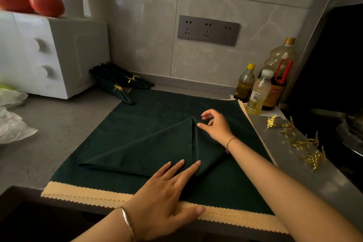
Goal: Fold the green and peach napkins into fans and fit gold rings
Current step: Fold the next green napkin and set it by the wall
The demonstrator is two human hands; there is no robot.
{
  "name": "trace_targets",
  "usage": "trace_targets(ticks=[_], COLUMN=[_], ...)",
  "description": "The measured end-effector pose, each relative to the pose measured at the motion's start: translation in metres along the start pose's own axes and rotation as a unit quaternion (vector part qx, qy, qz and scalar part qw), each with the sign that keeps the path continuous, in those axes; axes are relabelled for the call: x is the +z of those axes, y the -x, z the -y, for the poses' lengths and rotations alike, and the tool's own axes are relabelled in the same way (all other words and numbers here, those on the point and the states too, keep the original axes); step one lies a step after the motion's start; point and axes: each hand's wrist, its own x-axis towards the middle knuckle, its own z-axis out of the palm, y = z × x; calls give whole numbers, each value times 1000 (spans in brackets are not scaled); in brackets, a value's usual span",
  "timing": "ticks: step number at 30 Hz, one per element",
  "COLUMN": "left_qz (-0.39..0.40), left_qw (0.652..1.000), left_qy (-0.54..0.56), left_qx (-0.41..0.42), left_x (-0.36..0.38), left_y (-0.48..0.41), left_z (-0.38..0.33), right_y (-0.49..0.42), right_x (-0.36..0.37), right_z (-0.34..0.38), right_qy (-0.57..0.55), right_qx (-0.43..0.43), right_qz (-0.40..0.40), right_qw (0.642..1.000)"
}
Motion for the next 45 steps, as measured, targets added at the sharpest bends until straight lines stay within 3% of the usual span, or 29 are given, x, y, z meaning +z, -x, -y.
trace_targets(ticks=[5,8,12,19,26,30,35,39,45], left_qz=[5,-2,-7,-9,-6,1,-29,-8,36], left_qw=[1000,1000,1000,999,1000,1000,988,996,995], left_qy=[-19,-22,-24,-33,-23,-25,149,5,-35], left_qx=[6,8,7,5,4,3,-41,-87,-89], left_x=[0,1,2,3,3,2,-28,-41,-26], left_y=[1,2,2,2,1,2,-1,-17,-30], left_z=[-1,0,-1,-1,1,-1,6,45,53], right_y=[41,94,149,163,116,112,136,159,162], right_x=[-39,-57,-64,-63,-83,-81,-70,-54,-26], right_z=[19,24,22,12,-25,-27,7,38,46], right_qy=[7,68,197,245,301,313,253,238,254], right_qx=[-80,-111,-148,-136,-27,-22,-106,-188,-277], right_qz=[10,108,243,329,275,241,233,225,151], right_qw=[997,985,938,902,913,918,933,926,914])
